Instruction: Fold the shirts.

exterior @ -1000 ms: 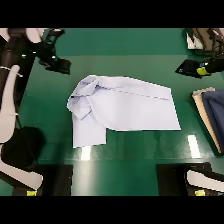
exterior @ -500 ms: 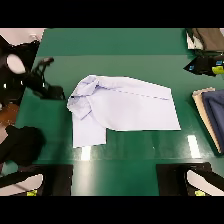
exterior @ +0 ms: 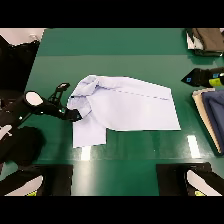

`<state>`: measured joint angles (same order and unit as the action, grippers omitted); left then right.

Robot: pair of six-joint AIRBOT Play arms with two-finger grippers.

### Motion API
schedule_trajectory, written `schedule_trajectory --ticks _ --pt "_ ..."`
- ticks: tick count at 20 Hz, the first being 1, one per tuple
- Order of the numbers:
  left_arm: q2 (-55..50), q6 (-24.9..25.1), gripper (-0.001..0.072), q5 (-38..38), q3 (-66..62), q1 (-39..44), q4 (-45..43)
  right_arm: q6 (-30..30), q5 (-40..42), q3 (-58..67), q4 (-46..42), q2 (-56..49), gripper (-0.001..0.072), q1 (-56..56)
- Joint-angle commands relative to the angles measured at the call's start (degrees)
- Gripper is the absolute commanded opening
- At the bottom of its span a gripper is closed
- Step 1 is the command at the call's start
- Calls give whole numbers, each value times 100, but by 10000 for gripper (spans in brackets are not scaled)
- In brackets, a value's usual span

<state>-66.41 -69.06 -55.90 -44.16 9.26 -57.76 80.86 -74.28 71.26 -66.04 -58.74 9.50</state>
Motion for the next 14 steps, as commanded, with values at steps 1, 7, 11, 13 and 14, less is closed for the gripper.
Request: schedule_trajectory --ticks 1,7,11,13,14 --pt "11 197 481 527 125 409 -173 31 448 -732 9 348 512 4" --pt "-127 -435 479 951 103 540 -831 146 678 -1012 11 640 511 2" --pt "-127 -446 27 1156 -348 535 -903 160 684 -1012 44 643 511 4" --pt "-127 -450 26 1360 -608 535 -1088 160 682 -1012 44 643 511 4" --pt "-127 -452 26 1475 -717 533 -1235 160 680 -1012 44 643 511 4"
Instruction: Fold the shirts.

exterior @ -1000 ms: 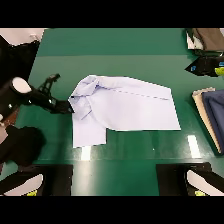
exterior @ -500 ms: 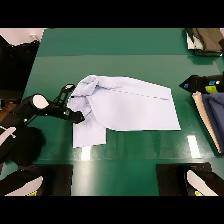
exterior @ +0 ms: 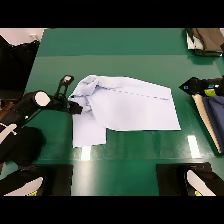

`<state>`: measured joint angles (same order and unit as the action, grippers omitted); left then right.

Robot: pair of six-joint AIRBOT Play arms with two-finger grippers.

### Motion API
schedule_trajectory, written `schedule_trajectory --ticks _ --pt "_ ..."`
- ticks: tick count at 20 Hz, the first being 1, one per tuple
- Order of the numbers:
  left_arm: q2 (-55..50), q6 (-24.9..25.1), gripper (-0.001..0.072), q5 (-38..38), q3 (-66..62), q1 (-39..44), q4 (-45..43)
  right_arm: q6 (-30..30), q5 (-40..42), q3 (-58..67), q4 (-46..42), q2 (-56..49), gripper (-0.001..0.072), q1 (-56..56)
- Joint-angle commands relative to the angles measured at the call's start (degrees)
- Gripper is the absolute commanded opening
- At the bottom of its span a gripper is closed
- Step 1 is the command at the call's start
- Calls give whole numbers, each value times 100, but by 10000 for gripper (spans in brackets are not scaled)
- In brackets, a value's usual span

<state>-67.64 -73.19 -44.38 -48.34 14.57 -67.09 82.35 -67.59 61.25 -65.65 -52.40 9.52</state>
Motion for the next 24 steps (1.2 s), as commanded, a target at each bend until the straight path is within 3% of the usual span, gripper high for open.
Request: schedule_trajectory --ticks 1,4,5,6,7,13,17,23,24 --pt "-4 -68 26 472 -367 2 -498 11 7 -11 2 9 511 2" --pt "-35 -278 28 688 -391 -190 -688 11 -7 -11 0 9 512 2" --pt "-96 -326 98 638 -391 -299 -682 11 -4 -11 2 9 511 0" --pt "-181 -339 328 522 -391 -413 -662 11 -9 -11 2 9 511 2" --pt "-264 -330 438 350 -391 -509 -601 11 -15 -11 0 9 511 2" --pt "-402 916 438 -343 -389 -592 -431 11 -35 -11 -2 9 510 2" --pt "-402 1261 438 -782 -369 -592 -435 11 -57 -11 0 9 508 2" --pt "-682 1320 435 -577 -92 -590 -127 11 -66 -13 0 9 508 2" --pt "-682 1320 350 -463 -92 -590 -22 11 -103 -13 -2 9 508 2"
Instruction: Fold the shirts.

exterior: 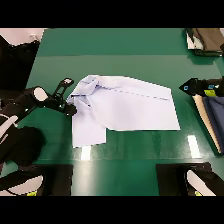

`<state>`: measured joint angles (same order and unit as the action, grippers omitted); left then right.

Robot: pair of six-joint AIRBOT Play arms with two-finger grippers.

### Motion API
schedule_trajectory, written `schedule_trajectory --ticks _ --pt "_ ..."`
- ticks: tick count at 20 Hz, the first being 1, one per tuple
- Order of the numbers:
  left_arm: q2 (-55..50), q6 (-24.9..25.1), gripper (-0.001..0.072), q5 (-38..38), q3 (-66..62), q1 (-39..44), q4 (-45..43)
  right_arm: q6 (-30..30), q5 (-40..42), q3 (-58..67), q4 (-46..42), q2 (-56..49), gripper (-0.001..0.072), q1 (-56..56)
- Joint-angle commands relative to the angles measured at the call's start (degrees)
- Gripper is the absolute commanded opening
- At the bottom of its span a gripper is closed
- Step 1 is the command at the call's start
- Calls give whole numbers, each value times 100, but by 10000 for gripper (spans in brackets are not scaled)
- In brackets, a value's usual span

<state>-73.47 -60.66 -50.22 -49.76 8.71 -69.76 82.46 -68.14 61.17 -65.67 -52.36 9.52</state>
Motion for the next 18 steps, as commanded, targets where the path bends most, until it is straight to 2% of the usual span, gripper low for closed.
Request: schedule_trajectory --ticks 1,3,4,5,8,11,14,18 --pt "-98 72 267 188 35 -4 387 0 -96 -9 9 4 508 35" --pt "-98 70 235 245 35 -4 461 -7 -348 -11 4 4 508 201" --pt "-98 79 105 208 35 -4 452 -44 -575 -17 7 4 508 363" --pt "-90 109 27 142 35 -4 413 -157 -791 -81 0 4 508 566" --pt "-76 111 27 -155 -87 -4 398 -229 -1167 -754 -190 -15 508 1451" --pt "-72 109 27 -348 -275 -4 400 -570 -1213 -1475 -144 -243 508 2267" --pt "-74 33 26 -391 -358 -4 402 -800 -1126 -1954 -146 -793 508 2380" --pt "-74 -109 27 -431 -363 -4 398 -826 -717 -2076 -17 -1222 508 2374"
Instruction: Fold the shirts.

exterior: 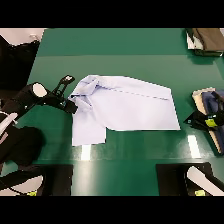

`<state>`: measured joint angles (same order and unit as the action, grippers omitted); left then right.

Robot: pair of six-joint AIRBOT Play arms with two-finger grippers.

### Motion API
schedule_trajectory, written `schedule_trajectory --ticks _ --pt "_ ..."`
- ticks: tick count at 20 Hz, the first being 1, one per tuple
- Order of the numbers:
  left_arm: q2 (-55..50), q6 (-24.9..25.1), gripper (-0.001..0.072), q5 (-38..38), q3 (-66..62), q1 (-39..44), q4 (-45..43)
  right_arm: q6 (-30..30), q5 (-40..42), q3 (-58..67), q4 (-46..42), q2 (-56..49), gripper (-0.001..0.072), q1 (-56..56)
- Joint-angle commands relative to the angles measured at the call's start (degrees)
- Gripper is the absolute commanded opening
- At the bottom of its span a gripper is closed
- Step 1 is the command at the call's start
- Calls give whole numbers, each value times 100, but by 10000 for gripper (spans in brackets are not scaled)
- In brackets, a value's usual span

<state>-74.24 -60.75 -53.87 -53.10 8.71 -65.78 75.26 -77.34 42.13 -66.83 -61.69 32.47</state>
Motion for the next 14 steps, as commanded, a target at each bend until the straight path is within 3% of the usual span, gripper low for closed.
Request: schedule_trajectory --ticks 1,10,11,12,13,14 --pt "2 -101 27 -63 -28 -4 0 -162 243 -177 247 -339 507 59" --pt "2 -188 27 -236 -28 -4 0 59 774 -177 234 -852 472 -975" --pt "2 -190 26 -234 -28 -4 0 63 811 -175 256 -852 441 -1069" --pt "2 -192 27 -236 -28 -4 2 63 844 -175 284 -850 398 -1198" --pt "4 -216 26 -254 -28 -4 2 26 857 -175 267 -850 201 -1331" --pt "28 -240 26 -291 -28 -7 -2 20 881 -175 267 -850 75 -1445"
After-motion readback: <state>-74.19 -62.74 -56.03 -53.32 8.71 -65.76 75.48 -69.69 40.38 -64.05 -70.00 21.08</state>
